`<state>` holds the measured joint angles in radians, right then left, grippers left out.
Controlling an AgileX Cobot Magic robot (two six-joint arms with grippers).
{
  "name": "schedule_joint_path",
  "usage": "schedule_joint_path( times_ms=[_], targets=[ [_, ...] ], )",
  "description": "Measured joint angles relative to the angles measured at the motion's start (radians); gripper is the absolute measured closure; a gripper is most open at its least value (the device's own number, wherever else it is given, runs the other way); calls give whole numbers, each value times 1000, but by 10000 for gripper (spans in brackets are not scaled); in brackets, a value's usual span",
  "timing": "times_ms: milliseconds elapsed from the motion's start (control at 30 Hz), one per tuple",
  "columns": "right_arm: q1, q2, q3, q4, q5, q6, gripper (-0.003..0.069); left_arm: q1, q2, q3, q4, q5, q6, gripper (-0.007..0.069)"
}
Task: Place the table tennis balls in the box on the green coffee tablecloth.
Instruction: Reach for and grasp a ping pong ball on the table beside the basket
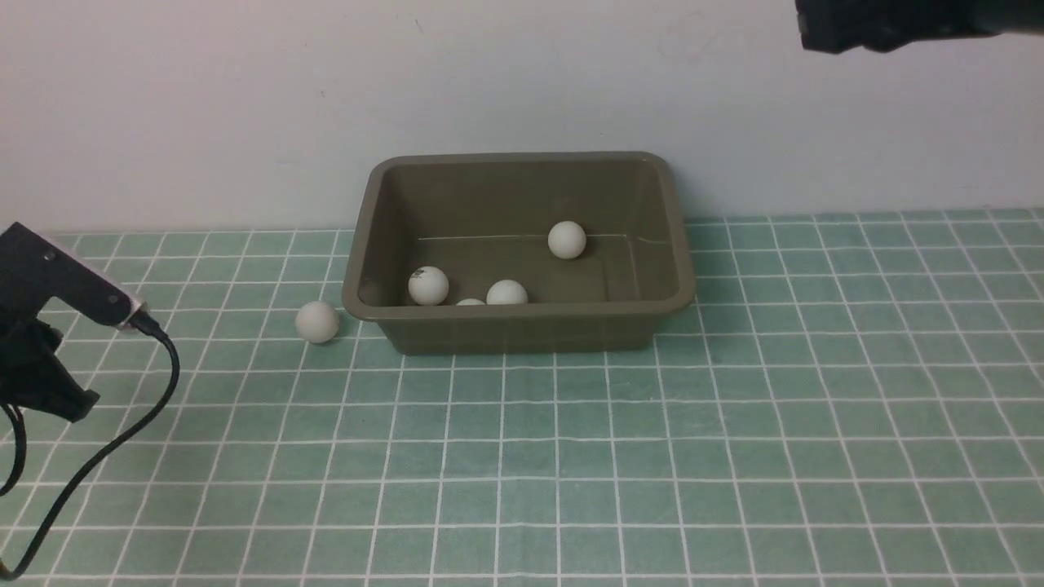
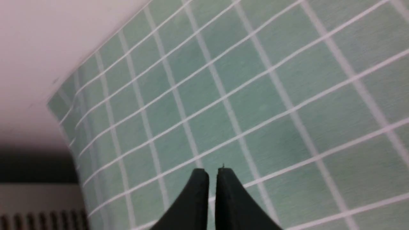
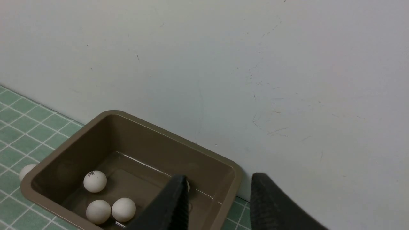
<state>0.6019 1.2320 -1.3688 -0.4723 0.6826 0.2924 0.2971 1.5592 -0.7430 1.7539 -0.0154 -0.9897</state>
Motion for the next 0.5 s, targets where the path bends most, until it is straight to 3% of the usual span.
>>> schedule_joint_path(
  times_ms=[133, 200, 300, 400, 500],
  targets=[
    [0, 0, 0, 0, 0, 0, 398, 0, 0, 0, -29, 239, -33, 605],
    [0, 0, 0, 0, -1, 0, 398, 0, 0, 0, -94, 452, -36, 605],
    [0, 0, 0, 0, -6, 0, 398, 0, 0, 0, -191, 614, -14, 605],
    [0, 0, 0, 0, -7, 0, 398, -2, 0, 0, -349, 656, 110, 605],
    [0, 0, 0, 0, -9, 0, 398, -33, 0, 0, -593, 616, 368, 605]
  ],
)
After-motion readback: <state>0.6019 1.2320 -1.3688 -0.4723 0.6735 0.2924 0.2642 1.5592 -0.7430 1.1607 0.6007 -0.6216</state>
